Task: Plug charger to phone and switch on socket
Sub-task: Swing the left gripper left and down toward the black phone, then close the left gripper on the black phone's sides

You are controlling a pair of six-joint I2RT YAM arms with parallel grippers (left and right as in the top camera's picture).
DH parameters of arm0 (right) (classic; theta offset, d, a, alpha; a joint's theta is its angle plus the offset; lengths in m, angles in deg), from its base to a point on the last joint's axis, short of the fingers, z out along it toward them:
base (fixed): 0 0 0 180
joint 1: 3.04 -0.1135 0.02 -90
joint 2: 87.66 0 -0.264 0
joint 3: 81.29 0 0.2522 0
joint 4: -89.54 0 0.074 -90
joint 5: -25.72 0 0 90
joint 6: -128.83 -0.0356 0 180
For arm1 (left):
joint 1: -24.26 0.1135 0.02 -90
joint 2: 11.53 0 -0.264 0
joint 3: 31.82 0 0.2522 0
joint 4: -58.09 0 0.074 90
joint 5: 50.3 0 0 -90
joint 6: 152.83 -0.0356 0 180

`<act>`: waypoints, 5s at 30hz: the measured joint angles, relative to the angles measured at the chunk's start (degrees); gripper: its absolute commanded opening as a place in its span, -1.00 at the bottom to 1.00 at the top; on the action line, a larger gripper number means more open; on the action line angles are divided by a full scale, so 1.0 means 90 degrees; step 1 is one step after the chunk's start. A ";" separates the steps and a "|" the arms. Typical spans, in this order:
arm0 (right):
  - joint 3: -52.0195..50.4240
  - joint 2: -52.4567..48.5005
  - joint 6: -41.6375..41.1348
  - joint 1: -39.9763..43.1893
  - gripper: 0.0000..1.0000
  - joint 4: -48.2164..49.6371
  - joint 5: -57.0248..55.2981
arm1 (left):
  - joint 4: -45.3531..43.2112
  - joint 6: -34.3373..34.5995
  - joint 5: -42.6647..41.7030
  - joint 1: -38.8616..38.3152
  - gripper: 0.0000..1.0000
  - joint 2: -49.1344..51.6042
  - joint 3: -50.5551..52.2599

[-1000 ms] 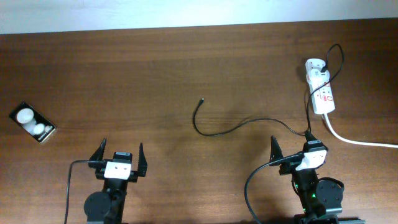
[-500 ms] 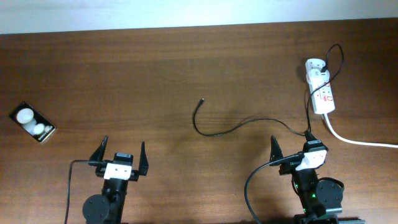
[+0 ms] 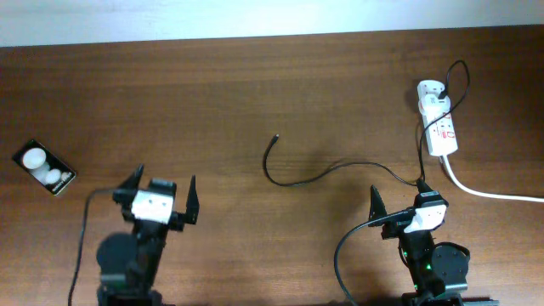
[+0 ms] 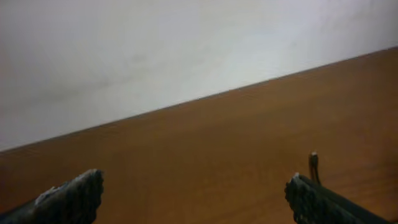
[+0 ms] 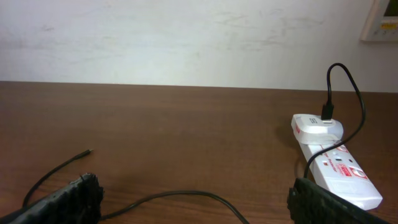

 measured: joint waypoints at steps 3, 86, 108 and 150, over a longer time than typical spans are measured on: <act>0.0000 -0.0005 -0.0002 0.0000 0.97 0.0000 -0.0019 | 0.0464 0.0007 -0.0044 0.0000 0.98 0.1047 -0.0969; 0.0000 -0.0012 0.0000 0.0000 0.97 0.0000 -0.0044 | 0.5904 0.2567 0.0619 0.4874 0.99 1.2094 -1.0224; 0.0000 -0.0012 -0.0002 0.0000 0.97 -0.0002 -0.0044 | 0.5355 0.2545 0.0537 0.4869 0.98 1.2412 -1.0292; 0.0000 -0.0012 -0.0005 0.0000 0.97 0.0000 -0.0044 | 0.7176 0.2518 0.0255 0.4158 0.90 1.2359 -1.0316</act>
